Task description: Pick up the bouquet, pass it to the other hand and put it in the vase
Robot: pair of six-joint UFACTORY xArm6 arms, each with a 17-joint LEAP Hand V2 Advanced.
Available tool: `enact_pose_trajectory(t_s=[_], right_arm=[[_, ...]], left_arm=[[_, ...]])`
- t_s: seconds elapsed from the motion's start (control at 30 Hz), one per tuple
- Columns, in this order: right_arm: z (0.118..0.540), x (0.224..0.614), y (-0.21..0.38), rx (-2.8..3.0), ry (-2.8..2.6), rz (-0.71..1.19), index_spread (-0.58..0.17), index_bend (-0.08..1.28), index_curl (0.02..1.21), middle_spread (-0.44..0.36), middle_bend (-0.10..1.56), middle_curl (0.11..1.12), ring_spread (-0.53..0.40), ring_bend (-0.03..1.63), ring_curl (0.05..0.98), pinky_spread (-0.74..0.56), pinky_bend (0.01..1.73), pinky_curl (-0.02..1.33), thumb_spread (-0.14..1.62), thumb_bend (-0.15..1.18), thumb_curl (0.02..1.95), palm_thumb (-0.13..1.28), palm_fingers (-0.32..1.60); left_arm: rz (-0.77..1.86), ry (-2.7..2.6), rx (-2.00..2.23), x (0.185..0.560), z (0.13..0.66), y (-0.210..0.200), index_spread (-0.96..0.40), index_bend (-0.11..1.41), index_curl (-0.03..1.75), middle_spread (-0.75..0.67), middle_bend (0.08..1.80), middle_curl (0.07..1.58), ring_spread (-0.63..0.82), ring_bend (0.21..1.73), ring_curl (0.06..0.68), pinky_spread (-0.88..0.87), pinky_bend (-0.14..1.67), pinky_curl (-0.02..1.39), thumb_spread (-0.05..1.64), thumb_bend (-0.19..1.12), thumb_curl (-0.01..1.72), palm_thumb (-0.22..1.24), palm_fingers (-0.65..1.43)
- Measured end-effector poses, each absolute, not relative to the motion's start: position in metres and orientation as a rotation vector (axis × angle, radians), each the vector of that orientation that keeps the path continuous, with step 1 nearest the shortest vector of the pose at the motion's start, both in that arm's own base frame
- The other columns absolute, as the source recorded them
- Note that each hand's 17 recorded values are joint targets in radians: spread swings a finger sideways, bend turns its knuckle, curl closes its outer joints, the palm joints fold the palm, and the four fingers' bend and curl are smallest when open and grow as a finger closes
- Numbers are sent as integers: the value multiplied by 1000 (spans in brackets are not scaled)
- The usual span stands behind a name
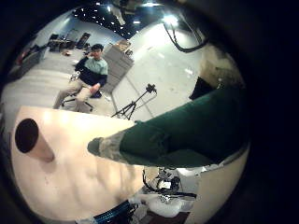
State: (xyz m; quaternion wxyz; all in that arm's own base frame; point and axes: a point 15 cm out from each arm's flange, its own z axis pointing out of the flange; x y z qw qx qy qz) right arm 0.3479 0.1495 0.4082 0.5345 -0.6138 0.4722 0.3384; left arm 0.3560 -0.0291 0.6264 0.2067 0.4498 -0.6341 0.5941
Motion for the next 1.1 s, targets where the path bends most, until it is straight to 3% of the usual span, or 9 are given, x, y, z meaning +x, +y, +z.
enact_pose_trajectory(t_s=[0.27, 0.5, 1.1], right_arm=[[404, 352, 149, -1454, 1138, 811, -299, 151, 232, 214, 186, 290, 197, 382, 249, 314, 434, 334, 873, -30, 446, 795, -16], [392, 362, 146, -1433, 1159, 855, -304, 145, 230, 215, 185, 290, 199, 386, 253, 326, 450, 331, 875, -30, 448, 788, -22], [384, 363, 148, -1427, 1163, 883, -304, 156, 239, 206, 185, 289, 200, 378, 254, 320, 443, 319, 874, -29, 449, 801, -14]], left_arm=[[1696, -1678, 1361, 371, 616, 44, -577, 918, 994, -361, 1334, 705, -381, 1405, 531, -581, 1077, 774, 465, -21, 894, 995, 1160], [1732, -1607, 1432, 395, 596, 83, -582, 916, 994, -362, 1340, 704, -382, 1408, 532, -586, 1064, 792, 456, -22, 909, 997, 1161], [1659, -1550, 1516, 431, 539, 105, -583, 921, 996, -367, 1339, 710, -377, 1406, 542, -596, 1039, 825, 435, -20, 931, 999, 1153]])
